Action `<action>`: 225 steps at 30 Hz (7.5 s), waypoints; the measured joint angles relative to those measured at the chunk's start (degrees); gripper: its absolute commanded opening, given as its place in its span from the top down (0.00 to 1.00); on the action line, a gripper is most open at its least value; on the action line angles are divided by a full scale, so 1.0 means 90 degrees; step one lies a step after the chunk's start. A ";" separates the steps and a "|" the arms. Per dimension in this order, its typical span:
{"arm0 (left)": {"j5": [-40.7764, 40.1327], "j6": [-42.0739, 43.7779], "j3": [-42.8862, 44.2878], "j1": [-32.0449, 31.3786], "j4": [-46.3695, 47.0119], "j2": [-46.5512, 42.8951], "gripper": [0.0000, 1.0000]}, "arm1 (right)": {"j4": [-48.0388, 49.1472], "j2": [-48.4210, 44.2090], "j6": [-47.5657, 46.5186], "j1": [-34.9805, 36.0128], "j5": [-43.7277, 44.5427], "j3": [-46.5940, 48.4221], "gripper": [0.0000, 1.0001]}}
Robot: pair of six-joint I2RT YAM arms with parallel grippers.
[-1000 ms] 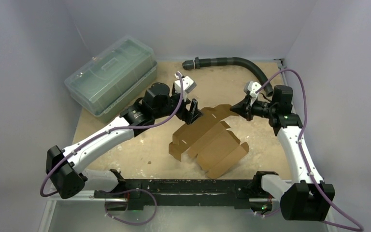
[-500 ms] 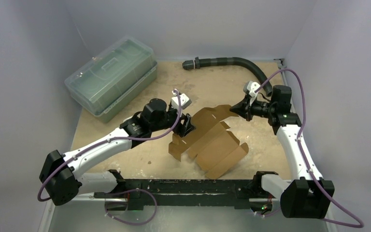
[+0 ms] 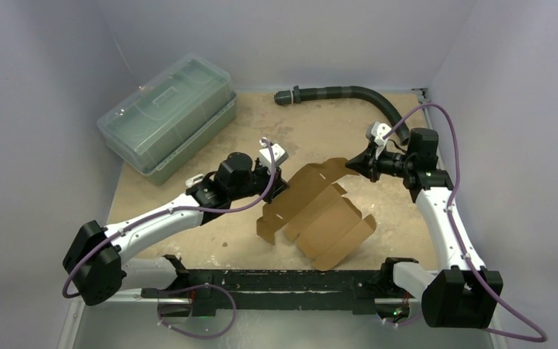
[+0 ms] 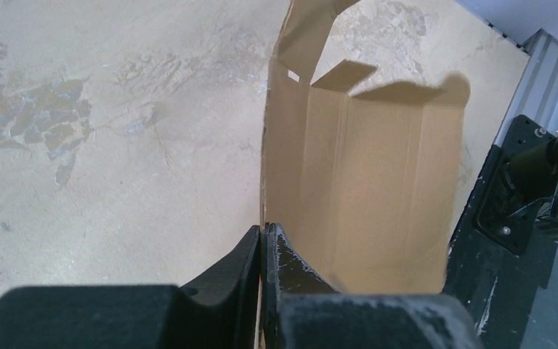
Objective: Fold the paper box
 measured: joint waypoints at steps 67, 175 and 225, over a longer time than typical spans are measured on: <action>-0.0947 -0.2130 -0.2256 0.0000 0.1938 -0.1994 0.51 | -0.1515 0.0520 -0.2608 -0.0010 0.0107 -0.0010 1.00; 0.0935 0.4830 0.3687 -0.0272 -0.1112 0.2795 1.00 | -0.3308 0.2021 -0.3155 0.0614 -0.0673 0.2880 0.46; -0.0782 -0.1882 -0.3062 -0.0189 0.2705 -0.1736 0.09 | -0.2013 0.0947 -0.2463 0.0712 -0.0767 0.1341 1.00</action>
